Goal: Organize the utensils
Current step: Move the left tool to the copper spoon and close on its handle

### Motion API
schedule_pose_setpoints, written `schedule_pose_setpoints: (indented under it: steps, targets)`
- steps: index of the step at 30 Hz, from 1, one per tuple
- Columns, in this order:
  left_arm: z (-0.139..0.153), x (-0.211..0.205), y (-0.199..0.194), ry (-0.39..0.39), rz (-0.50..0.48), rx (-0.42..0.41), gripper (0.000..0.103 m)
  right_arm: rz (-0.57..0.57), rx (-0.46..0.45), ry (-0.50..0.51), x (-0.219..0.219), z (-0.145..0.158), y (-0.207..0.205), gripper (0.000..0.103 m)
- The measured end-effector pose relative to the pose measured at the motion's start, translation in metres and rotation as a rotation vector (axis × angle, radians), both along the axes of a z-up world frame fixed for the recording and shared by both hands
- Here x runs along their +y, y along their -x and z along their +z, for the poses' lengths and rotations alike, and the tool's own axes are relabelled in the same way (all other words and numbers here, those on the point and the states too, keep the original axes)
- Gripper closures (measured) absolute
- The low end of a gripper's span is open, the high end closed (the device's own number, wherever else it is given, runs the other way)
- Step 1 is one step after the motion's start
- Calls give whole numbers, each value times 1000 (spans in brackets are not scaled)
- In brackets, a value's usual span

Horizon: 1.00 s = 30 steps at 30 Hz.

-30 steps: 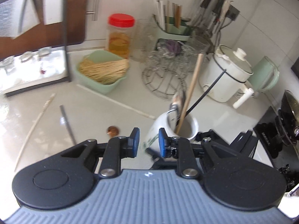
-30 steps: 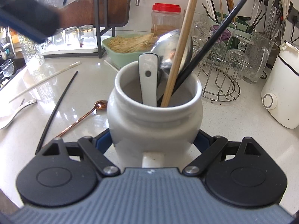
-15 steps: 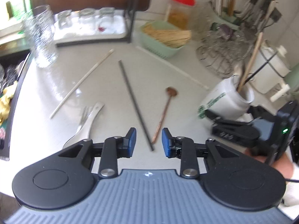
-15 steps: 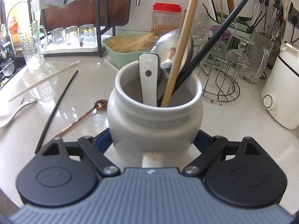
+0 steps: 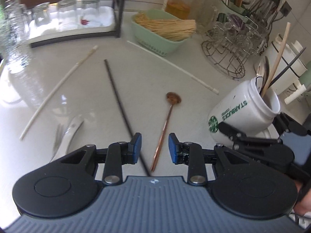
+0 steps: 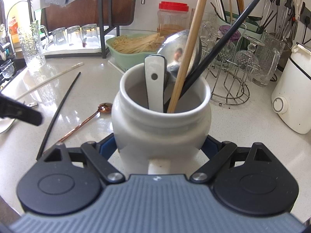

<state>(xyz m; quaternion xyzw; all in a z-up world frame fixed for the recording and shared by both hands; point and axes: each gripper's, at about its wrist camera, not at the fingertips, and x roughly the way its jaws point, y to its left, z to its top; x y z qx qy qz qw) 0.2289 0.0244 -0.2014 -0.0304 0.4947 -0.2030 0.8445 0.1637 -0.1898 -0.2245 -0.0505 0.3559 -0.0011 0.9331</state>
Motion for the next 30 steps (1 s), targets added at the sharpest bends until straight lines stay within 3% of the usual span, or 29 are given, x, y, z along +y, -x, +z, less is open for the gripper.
schedule_pose_setpoints:
  steps: [8,15,22,26,30]
  targets:
    - [-20,-36,-33,-28,-62,2,68,-4,-1,-1,0,0,3,11]
    - [-37,-53,-51,-37,-74,32,68,2,5,2,0,0,2,11]
    - [-42,-61,-61,-56,-61,8,70,10,5,5,-1,0,2,11]
    - [-41,-72,-62,-119,-90,-29,77,14,3,5,-1,0,3,11]
    - [-44,-78,-62,-112,-116,-23,87,18,0,6,-1,0,4,11]
